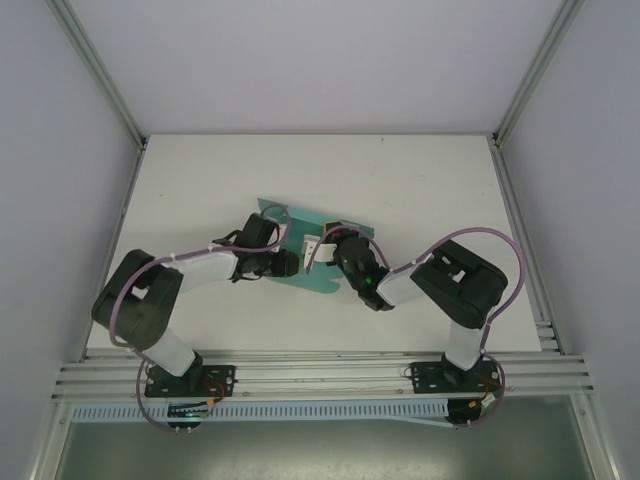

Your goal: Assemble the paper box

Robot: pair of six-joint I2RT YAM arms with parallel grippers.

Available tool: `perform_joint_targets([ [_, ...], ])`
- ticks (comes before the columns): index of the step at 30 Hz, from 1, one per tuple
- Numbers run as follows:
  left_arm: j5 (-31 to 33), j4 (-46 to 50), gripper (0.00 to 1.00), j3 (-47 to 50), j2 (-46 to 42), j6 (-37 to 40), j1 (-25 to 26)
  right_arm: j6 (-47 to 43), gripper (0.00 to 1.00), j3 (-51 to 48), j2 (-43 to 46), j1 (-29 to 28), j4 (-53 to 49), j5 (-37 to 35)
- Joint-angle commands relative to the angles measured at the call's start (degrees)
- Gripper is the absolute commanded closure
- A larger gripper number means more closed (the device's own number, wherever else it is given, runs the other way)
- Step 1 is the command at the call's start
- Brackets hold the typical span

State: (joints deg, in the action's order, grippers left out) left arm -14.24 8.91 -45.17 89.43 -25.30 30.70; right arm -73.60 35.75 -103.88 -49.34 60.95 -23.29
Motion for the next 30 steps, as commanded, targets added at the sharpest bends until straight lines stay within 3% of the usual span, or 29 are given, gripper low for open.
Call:
perform_joint_targets([
  [1,7.34,10.13,0.46,-6.13,-4.96,2.17,-0.87,0.23,1.0,-0.52,-1.18,0.76,-11.55,2.48],
  [4,13.29,14.06,0.33,-10.88,-6.43,5.35,-3.58,-1.4,1.0,-0.11,-0.93,0.91,-10.52,2.46],
  [5,12.69,14.09,0.25,-12.32,-6.55,7.18,-5.83,-1.85,1.0,0.05,-0.81,0.96,-10.82,2.67],
  [7,10.04,12.61,0.21,-15.0,-5.31,11.51,-10.7,-1.8,1.0,0.5,-0.5,1.08,-11.78,3.5],
  [9,2.88,10.56,0.13,-19.32,-2.31,23.42,-14.55,-2.06,1.0,0.77,-0.27,1.17,-12.59,4.18],
  [11,1.6,10.6,0.08,-23.24,1.74,35.62,-15.81,-2.4,1.0,0.98,0.05,1.44,-13.12,4.6],
  [16,-3.43,16.26,0.08,-31.41,11.35,58.65,-16.62,-1.86,1.0,1.94,0.52,2.18,-14.66,5.18],
  [20,-11.03,24.86,0.16,-36.21,15.93,71.64,-16.67,-1.85,1.0,2.66,0.52,2.59,-16.92,5.23],
  [26,-6.58,25.84,0.17,-42.94,23.38,75.39,-16.72,-0.23,1.0,3.41,0.8,2.5,-19.55,5.3],
  [30,-3.97,24.91,0.18,-43.41,23.76,79.23,-16.72,-0.36,1.0,3.62,0.8,2.41,-20.57,4.83],
])
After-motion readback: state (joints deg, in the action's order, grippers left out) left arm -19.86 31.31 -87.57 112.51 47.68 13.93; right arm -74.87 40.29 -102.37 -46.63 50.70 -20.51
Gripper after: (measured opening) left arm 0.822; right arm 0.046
